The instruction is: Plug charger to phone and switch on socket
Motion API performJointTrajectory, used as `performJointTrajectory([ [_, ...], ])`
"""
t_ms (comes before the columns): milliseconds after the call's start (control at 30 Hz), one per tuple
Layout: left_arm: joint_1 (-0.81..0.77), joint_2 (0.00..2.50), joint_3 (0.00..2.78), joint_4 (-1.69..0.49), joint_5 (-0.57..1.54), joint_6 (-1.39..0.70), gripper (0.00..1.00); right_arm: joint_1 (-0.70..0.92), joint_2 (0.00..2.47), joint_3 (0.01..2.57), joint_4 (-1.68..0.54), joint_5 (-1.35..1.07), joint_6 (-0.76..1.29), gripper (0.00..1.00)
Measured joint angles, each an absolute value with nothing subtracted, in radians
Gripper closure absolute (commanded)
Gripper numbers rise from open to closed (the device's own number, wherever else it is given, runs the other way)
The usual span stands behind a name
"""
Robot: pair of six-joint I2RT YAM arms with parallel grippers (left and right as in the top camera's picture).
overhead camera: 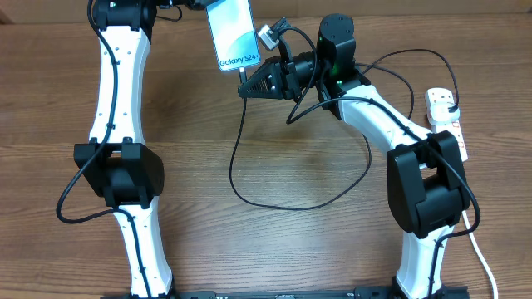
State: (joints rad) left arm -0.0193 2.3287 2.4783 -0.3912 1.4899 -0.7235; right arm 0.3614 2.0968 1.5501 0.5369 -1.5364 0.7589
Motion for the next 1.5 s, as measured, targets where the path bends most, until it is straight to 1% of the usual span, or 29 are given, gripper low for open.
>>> performJointTrajectory([
  [367,-0.012,2.329,2.478,-0.494,1.47,-0.66,0.96,0.367,2.097,1.548,0.53,-1.536,0.759,0.96],
  [933,-0.012,2.329,2.479,-0.532,1.488,-0.595,0.96,0.369,2.097,1.544,0.529,-1.537,0.759,0.96],
  [1500,-0.014,2.329,2.48,-0.556,1.486,-0.583,0.96,0.369,2.097,1.544,0.528,-1.536,0.751,0.96],
])
